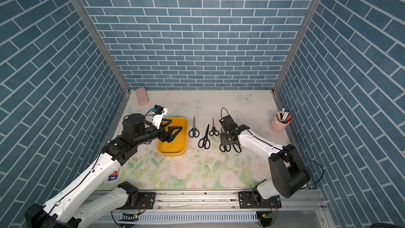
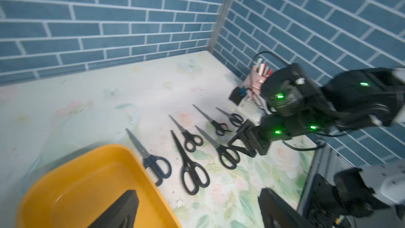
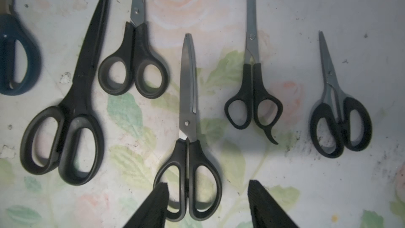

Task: Put the scissors into the storage box
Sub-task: Pick up the scissors from the center of the board.

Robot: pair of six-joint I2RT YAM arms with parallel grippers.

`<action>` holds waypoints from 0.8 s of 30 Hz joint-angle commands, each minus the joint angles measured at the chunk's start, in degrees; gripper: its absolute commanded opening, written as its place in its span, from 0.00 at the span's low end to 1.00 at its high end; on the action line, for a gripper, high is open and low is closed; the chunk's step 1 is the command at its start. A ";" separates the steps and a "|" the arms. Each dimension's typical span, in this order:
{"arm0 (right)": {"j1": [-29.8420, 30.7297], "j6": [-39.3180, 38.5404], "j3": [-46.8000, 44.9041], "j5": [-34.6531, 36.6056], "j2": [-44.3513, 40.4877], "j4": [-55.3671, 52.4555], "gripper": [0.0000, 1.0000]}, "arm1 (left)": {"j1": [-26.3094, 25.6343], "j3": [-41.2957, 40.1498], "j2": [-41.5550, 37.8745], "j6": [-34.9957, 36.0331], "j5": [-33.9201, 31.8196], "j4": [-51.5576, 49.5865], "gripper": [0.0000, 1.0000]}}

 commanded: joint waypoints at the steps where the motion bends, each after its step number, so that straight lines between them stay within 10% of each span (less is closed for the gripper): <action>1: 1.70 5.77 -0.01 3.92 3.04 -3.33 0.61 | -1.06 -0.88 1.53 3.45 7.04 3.28 0.92; 24: 2.06 5.28 -1.81 -0.31 13.80 3.76 0.39 | -8.78 -0.49 10.09 6.41 -2.69 -1.50 0.94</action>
